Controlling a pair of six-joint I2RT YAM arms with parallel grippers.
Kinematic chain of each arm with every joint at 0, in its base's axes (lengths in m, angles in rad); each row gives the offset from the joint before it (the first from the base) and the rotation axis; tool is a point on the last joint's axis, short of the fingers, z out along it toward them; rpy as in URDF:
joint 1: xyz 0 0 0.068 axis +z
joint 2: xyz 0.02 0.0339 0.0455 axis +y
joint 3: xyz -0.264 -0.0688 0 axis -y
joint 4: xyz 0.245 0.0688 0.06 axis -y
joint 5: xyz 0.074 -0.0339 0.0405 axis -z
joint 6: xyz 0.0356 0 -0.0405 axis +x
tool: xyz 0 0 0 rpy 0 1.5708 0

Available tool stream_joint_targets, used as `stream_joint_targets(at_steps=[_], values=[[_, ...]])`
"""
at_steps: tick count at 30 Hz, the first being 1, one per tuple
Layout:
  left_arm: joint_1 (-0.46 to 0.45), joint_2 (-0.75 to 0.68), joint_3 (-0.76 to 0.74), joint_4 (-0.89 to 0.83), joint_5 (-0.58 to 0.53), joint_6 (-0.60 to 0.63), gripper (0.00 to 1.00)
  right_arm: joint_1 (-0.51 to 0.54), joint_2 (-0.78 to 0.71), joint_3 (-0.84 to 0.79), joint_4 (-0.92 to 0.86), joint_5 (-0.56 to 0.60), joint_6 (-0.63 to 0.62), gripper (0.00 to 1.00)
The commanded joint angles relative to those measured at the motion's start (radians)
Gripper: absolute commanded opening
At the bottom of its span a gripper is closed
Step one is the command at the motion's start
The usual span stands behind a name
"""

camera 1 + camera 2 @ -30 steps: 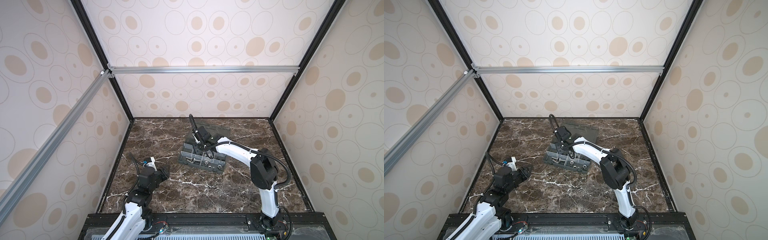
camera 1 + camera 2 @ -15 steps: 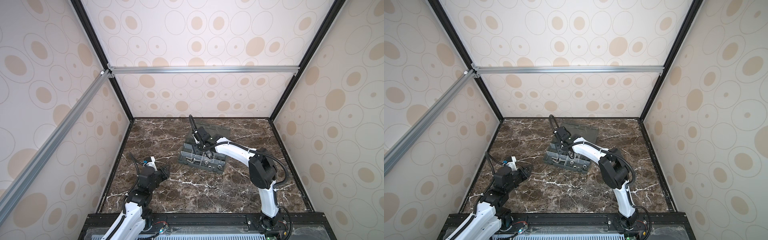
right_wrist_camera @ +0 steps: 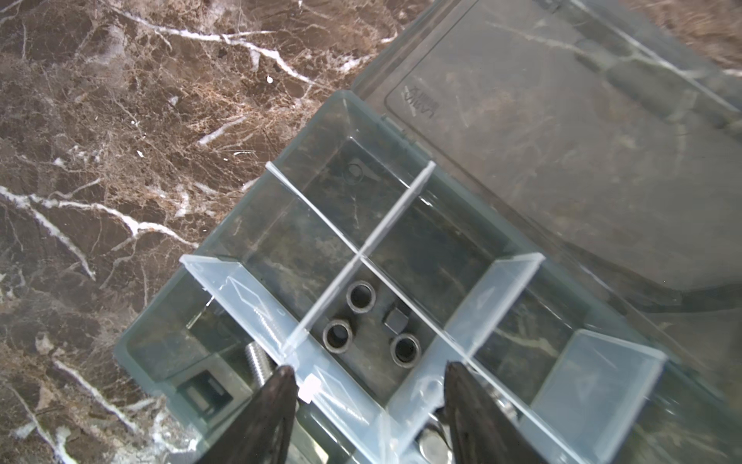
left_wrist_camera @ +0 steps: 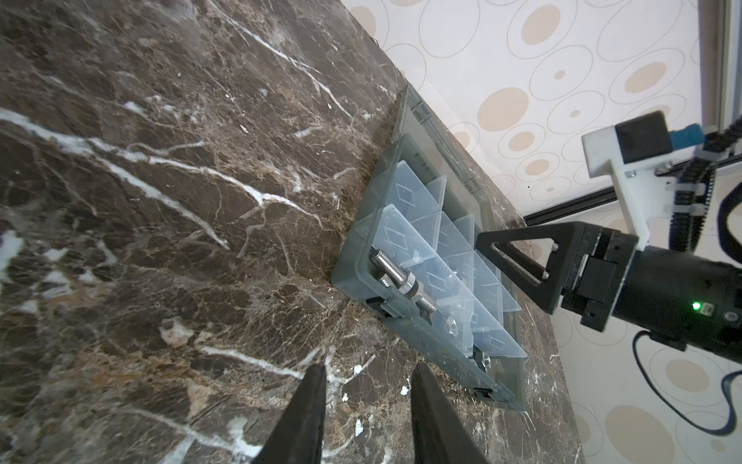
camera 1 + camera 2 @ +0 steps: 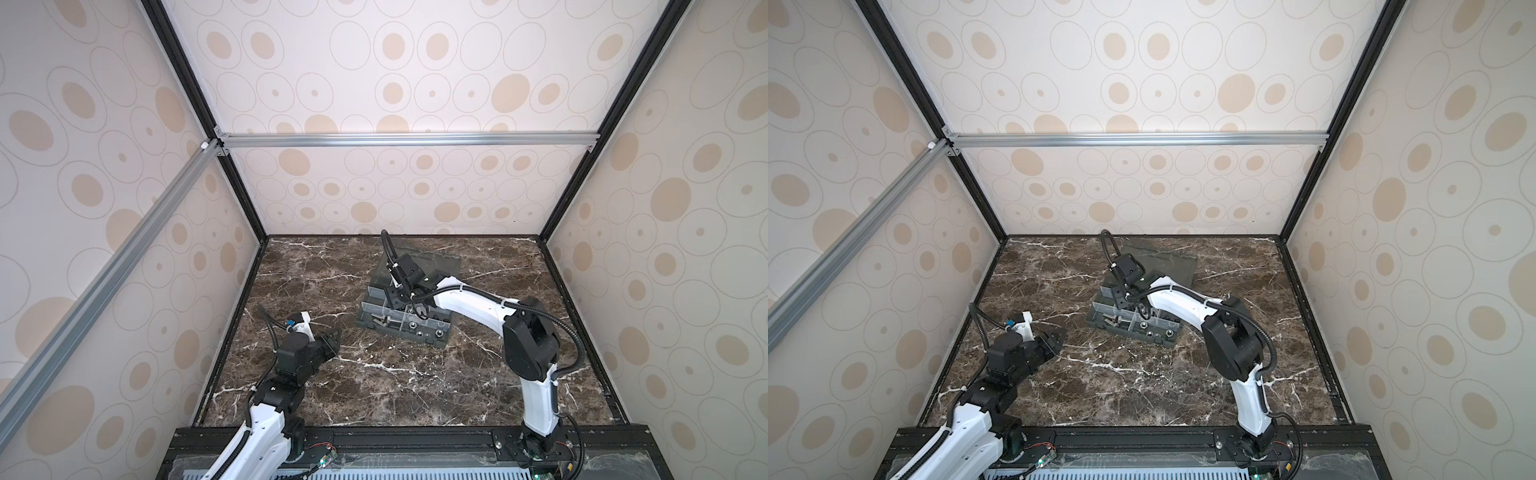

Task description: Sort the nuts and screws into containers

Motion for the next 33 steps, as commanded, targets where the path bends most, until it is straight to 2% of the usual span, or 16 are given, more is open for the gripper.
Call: stream_joint_targets(at_steps=[1,9,14,17,19,24,27,33], values=[[0.002,-0.024,0.054,0.056,-0.033,0.027,0.36,-0.009,-0.102,-0.051,0.06,0.057,-0.018,0.63],[0.002,0.007,0.137,0.042,-0.102,0.124,0.36,-0.039,-0.258,-0.202,0.115,0.151,-0.057,0.64],[0.002,0.007,0.178,0.062,-0.183,0.188,0.4,-0.077,-0.421,-0.367,0.221,0.2,-0.097,0.65],[0.004,0.003,0.203,0.065,-0.242,0.235,0.49,-0.108,-0.539,-0.492,0.306,0.248,-0.105,0.7],[0.004,0.001,0.216,0.067,-0.288,0.269,0.59,-0.135,-0.626,-0.578,0.363,0.294,-0.109,0.76],[0.005,-0.008,0.227,0.084,-0.403,0.351,0.84,-0.208,-0.807,-0.749,0.433,0.371,-0.105,1.0],[0.005,-0.009,0.225,0.08,-0.488,0.389,0.99,-0.258,-0.884,-0.814,0.417,0.419,-0.074,0.99],[0.005,-0.025,0.188,0.105,-0.665,0.476,0.99,-0.314,-1.021,-0.927,0.42,0.471,-0.132,1.0]])
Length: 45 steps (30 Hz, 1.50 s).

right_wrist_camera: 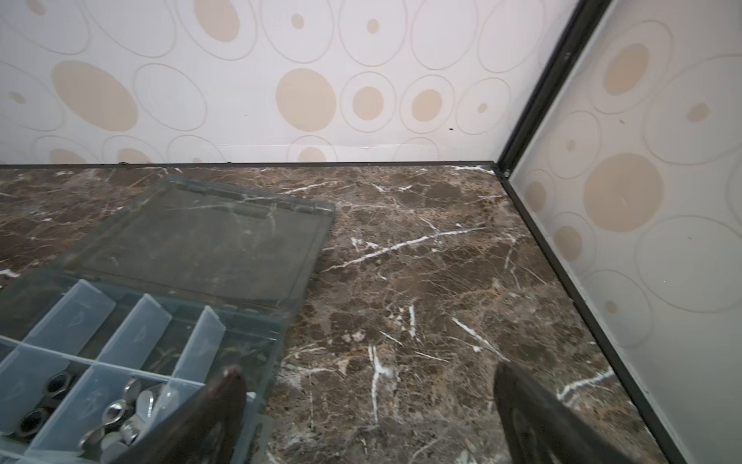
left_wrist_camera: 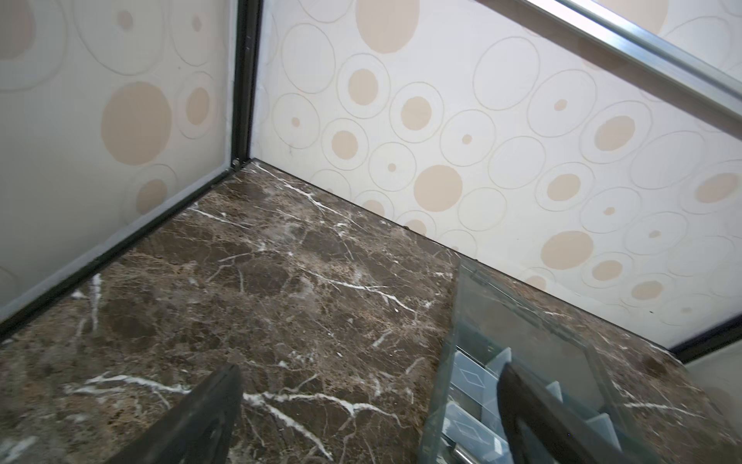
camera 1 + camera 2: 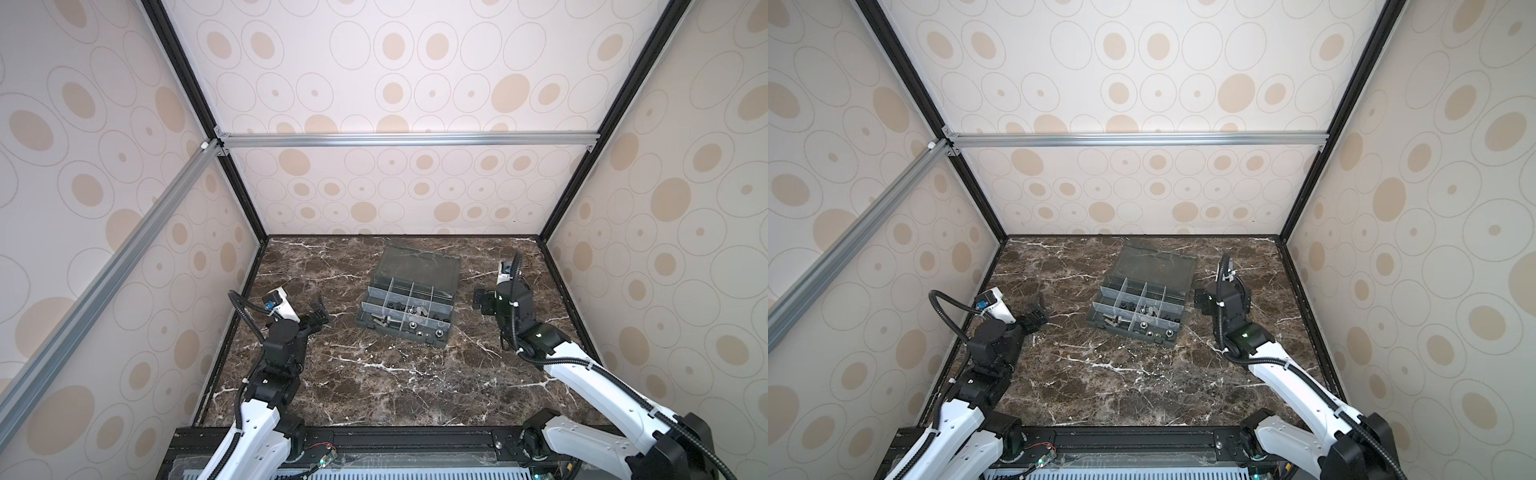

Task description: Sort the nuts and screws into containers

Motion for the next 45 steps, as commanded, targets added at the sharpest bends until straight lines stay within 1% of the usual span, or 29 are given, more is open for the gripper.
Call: stream_joint_targets(at_steps=[1,4,8,12,15,18,19,22,24,25,28,29,31,33,36,42,43,44,45], values=[[0.005,-0.027,-0.009,0.06,-0.181,0.087,0.99,-0.023,-0.075,-0.069,0.043,0.062,-0.045,0.99],[0.005,-0.056,-0.067,0.144,-0.267,0.129,0.99,-0.04,-0.131,-0.133,0.076,0.07,-0.079,1.0],[0.005,-0.092,-0.161,0.285,-0.329,0.225,0.99,-0.057,-0.167,-0.214,0.111,0.118,-0.113,0.99],[0.005,-0.099,-0.234,0.342,-0.38,0.284,0.99,-0.082,-0.152,-0.326,0.25,0.139,-0.146,0.99],[0.005,-0.089,-0.322,0.481,-0.395,0.342,0.99,-0.102,-0.107,-0.378,0.324,0.124,-0.161,0.99],[0.006,-0.046,-0.429,0.666,-0.424,0.371,0.99,-0.116,-0.041,-0.407,0.388,0.123,-0.158,1.0],[0.006,-0.022,-0.451,0.695,-0.434,0.368,0.99,-0.12,-0.014,-0.415,0.411,0.128,-0.154,0.99],[0.008,0.055,-0.465,0.696,-0.431,0.346,0.99,-0.134,0.059,-0.429,0.467,0.14,-0.143,1.0],[0.01,0.1,-0.46,0.72,-0.44,0.341,0.99,-0.144,0.075,-0.406,0.447,0.125,-0.141,1.0],[0.011,0.122,-0.468,0.758,-0.438,0.351,0.99,-0.151,0.086,-0.411,0.478,0.115,-0.151,1.0],[0.028,0.202,-0.51,0.959,-0.455,0.37,0.99,-0.176,0.119,-0.408,0.532,0.089,-0.158,1.0],[0.035,0.229,-0.511,0.996,-0.454,0.365,0.99,-0.176,0.129,-0.406,0.547,0.08,-0.159,1.0],[0.059,0.293,-0.486,1.017,-0.422,0.361,0.99,-0.221,0.152,-0.399,0.57,0.05,-0.158,1.0],[0.083,0.355,-0.432,0.976,-0.359,0.362,0.99,-0.244,0.171,-0.39,0.577,0.023,-0.153,1.0],[0.115,0.462,-0.355,0.933,-0.264,0.374,0.99,-0.278,0.206,-0.39,0.642,-0.006,-0.15,1.0],[0.151,0.666,-0.348,1.236,-0.194,0.463,0.99,-0.349,0.298,-0.348,0.711,-0.058,-0.121,1.0],[0.159,0.691,-0.336,1.261,-0.182,0.469,0.99,-0.36,0.318,-0.332,0.71,-0.067,-0.117,1.0],[0.164,0.698,-0.311,1.22,-0.177,0.467,0.99,-0.367,0.337,-0.32,0.711,-0.078,-0.112,1.0],[0.173,0.692,-0.279,1.138,-0.137,0.455,0.99,-0.379,0.359,-0.296,0.69,-0.104,-0.111,1.0]])
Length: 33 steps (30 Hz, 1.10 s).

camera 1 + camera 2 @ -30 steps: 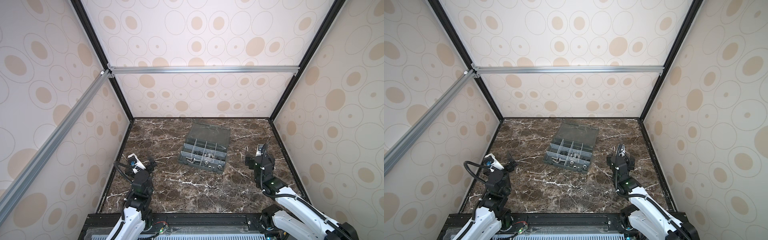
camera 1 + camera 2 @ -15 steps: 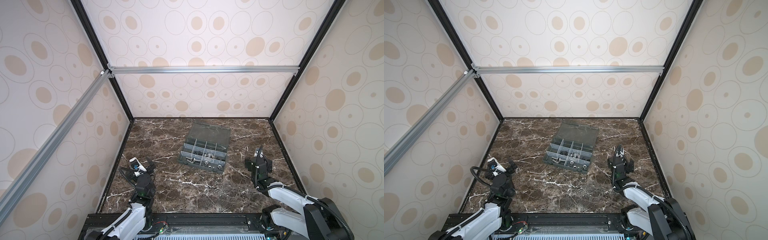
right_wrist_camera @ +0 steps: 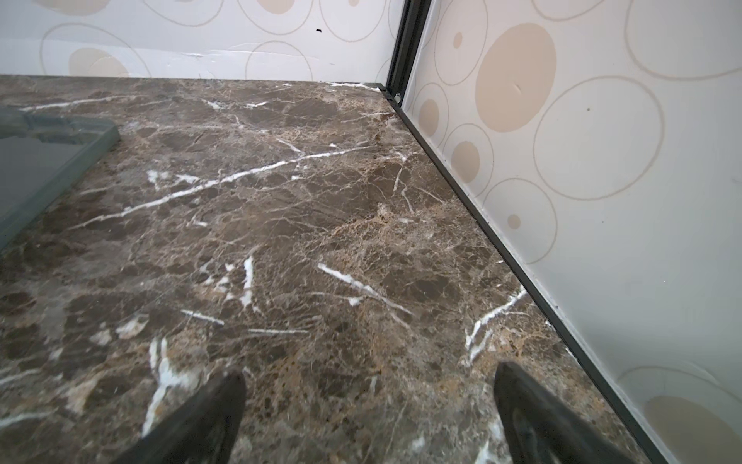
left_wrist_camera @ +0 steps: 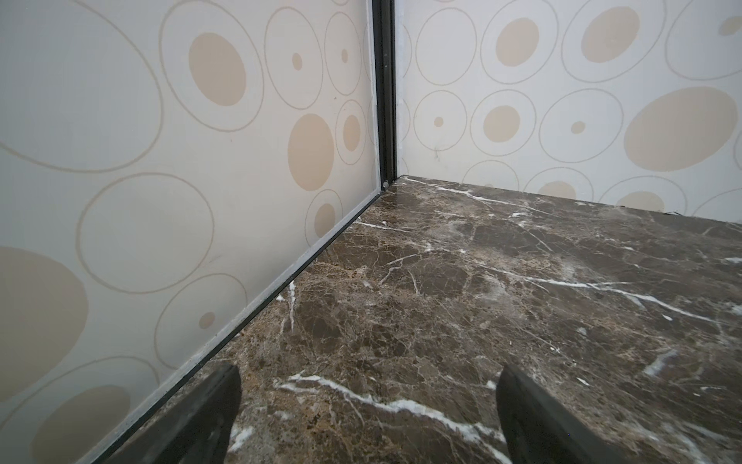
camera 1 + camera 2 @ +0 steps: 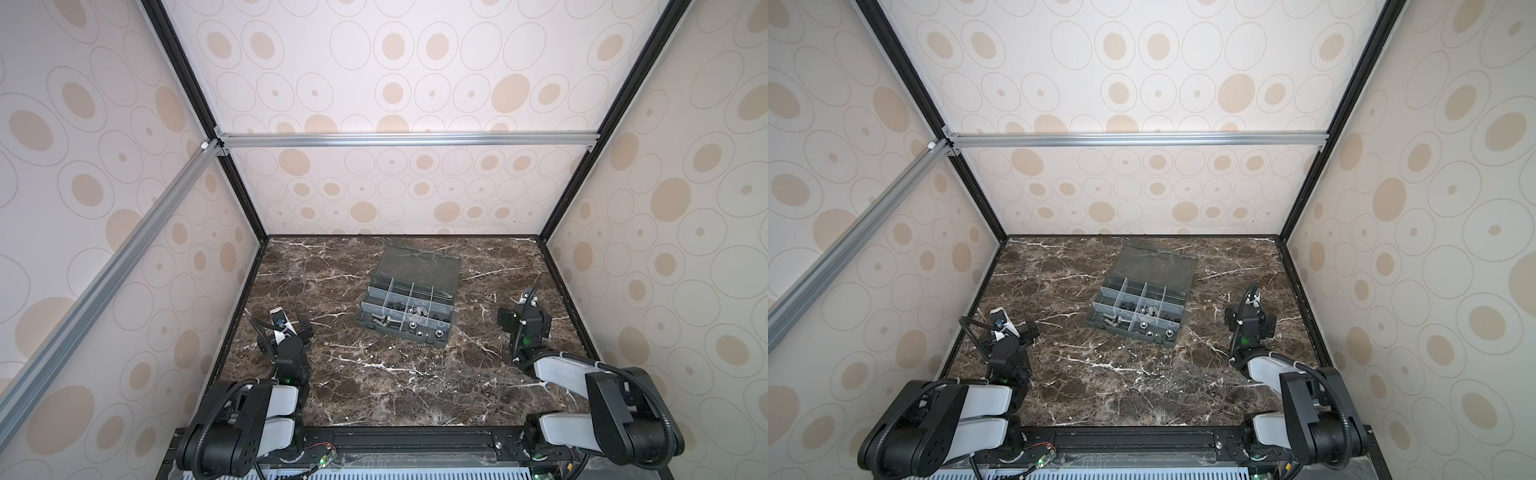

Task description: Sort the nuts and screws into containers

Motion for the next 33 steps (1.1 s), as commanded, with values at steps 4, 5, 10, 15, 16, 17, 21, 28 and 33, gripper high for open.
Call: stream_joint_targets(at_steps=[4,5,10,15,16,17,21,28,33], values=[[0.05,0.048,0.13,-0.015,0.203,0.051,0.99,-0.035,0.159,0.033,0.24,-0.124,0.013,1.0],[0.052,0.053,0.133,-0.011,0.21,0.053,0.99,-0.031,0.165,0.048,0.207,-0.132,0.004,1.0],[0.06,0.059,0.149,-0.04,0.255,0.054,0.99,-0.033,0.148,0.065,0.129,-0.216,0.004,0.99],[0.062,0.057,0.143,-0.029,0.272,0.057,0.99,-0.034,0.178,0.019,0.224,-0.231,0.0,1.0],[0.062,0.056,0.143,-0.029,0.274,0.058,0.99,-0.034,0.202,0.01,0.293,-0.224,-0.015,1.0],[0.063,0.058,0.145,-0.029,0.278,0.058,0.99,-0.033,0.224,-0.002,0.351,-0.223,-0.025,1.0],[0.065,0.086,0.107,0.077,0.28,0.007,0.99,-0.031,0.205,0.032,0.25,-0.227,-0.023,1.0],[0.066,0.251,0.075,0.302,0.387,0.051,0.99,-0.031,0.207,0.033,0.247,-0.229,-0.022,1.0],[0.059,0.28,0.175,0.155,0.342,0.05,0.99,-0.031,0.202,0.034,0.238,-0.23,-0.02,1.0]])
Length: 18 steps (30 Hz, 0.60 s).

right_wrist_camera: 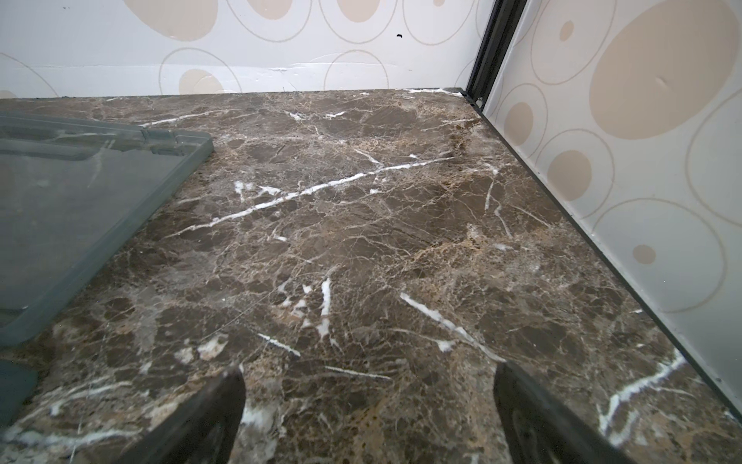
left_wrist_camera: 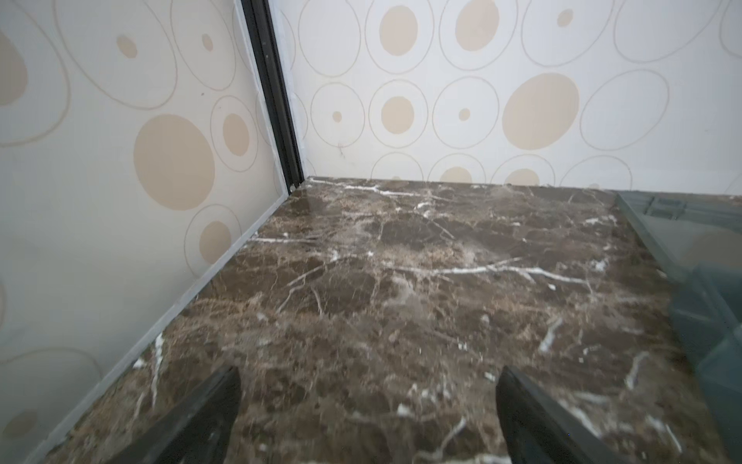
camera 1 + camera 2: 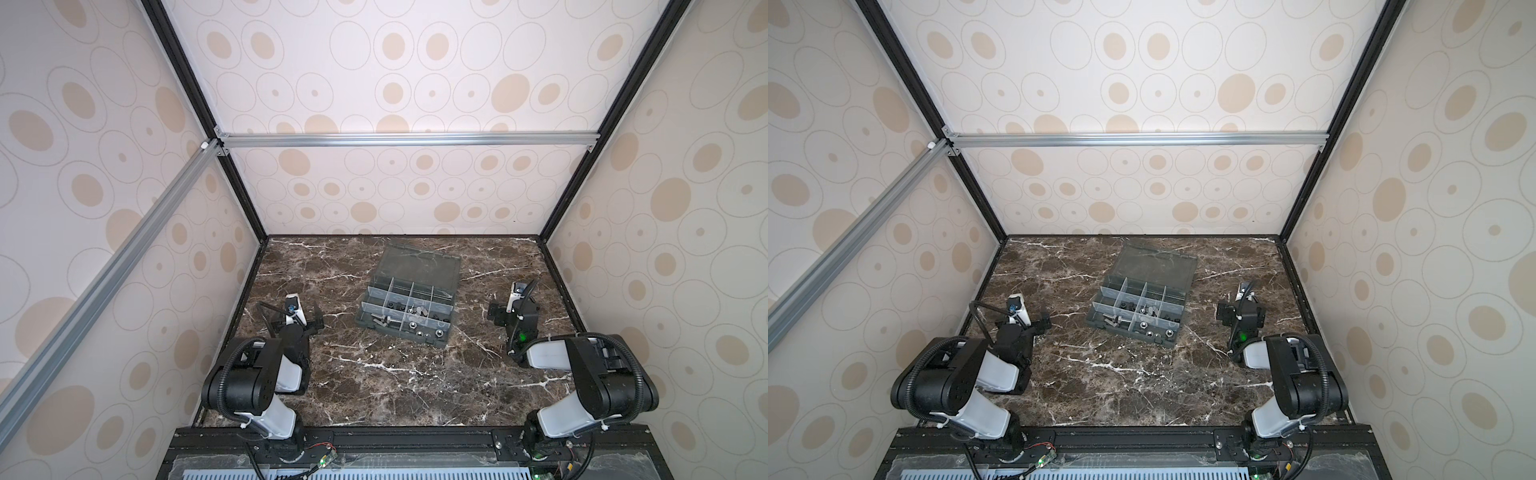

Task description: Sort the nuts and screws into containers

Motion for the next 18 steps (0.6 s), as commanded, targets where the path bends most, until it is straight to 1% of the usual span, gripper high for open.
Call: stream_joint_targets(at_steps=[1,3,4,8,18], values=[[0.002,-0.013,0.033,-0.04,-0.001,0.018,0.99,-0.006,-0.004,0.016,-0.002,0.001,-0.013,1.0],[0.001,-0.001,0.031,-0.011,-0.003,0.023,0.99,-0.005,-0.005,0.015,-0.001,0.002,-0.013,1.0],[0.002,-0.01,0.033,-0.032,-0.002,0.021,0.99,-0.006,-0.005,0.014,0.001,0.001,-0.014,1.0],[0.0,-0.002,0.03,-0.011,-0.004,0.024,0.99,-0.005,-0.009,0.01,0.007,-0.001,-0.015,1.0],[-0.004,-0.002,0.033,-0.018,-0.012,0.027,0.99,-0.005,-0.009,0.01,0.007,0.0,-0.015,1.0]])
